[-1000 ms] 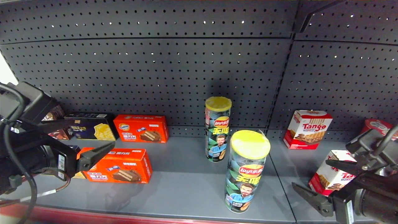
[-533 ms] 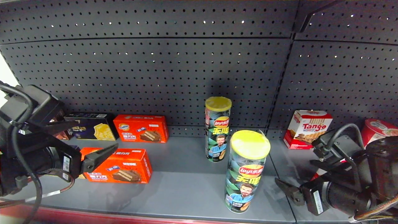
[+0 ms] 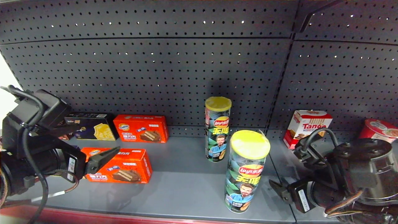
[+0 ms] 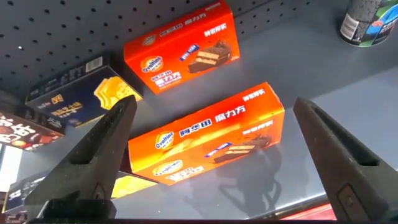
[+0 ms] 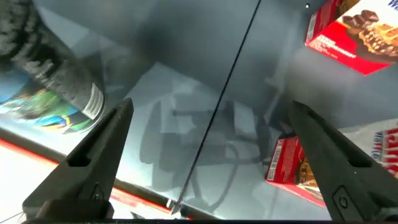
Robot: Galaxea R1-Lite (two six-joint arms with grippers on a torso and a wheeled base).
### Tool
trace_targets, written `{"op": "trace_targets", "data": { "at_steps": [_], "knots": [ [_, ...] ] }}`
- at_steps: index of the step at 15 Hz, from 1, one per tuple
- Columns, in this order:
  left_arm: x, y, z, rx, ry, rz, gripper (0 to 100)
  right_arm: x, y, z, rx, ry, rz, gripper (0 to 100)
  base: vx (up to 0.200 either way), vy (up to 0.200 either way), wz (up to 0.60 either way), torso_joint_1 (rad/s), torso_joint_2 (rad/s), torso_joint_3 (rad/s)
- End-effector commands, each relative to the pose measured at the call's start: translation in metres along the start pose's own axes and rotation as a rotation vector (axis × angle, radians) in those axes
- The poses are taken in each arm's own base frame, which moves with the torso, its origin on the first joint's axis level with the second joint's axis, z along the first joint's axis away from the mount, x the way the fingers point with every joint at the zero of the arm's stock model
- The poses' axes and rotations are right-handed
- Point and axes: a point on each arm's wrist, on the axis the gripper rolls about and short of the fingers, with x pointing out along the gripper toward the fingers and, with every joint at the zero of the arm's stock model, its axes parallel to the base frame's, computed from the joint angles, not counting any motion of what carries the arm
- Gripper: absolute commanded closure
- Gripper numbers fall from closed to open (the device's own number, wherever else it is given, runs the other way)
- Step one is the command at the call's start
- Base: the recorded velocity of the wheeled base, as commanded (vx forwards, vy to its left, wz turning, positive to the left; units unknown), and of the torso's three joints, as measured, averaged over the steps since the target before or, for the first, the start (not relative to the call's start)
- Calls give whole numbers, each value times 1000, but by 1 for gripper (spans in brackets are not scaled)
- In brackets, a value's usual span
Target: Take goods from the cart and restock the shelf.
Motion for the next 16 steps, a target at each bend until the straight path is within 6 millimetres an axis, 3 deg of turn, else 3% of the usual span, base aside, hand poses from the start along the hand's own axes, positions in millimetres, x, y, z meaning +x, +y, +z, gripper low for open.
{"op": "trace_targets", "data": {
  "at_steps": [1, 9, 16],
  "knots": [
    [2, -1, -2, 1, 11, -4, 0, 9, 6, 0, -10, 19, -1, 0, 0, 0, 0, 0, 0, 0],
    [3, -1, -3, -5, 16, -4, 0, 25, 16, 14, -9, 16, -2, 0, 0, 0, 0, 0, 0, 0],
    [4, -1, -4, -3, 21, -7, 0, 26, 21, 15, -17, 15, 12, 0, 0, 0, 0, 0, 0, 0]
  ]
}}
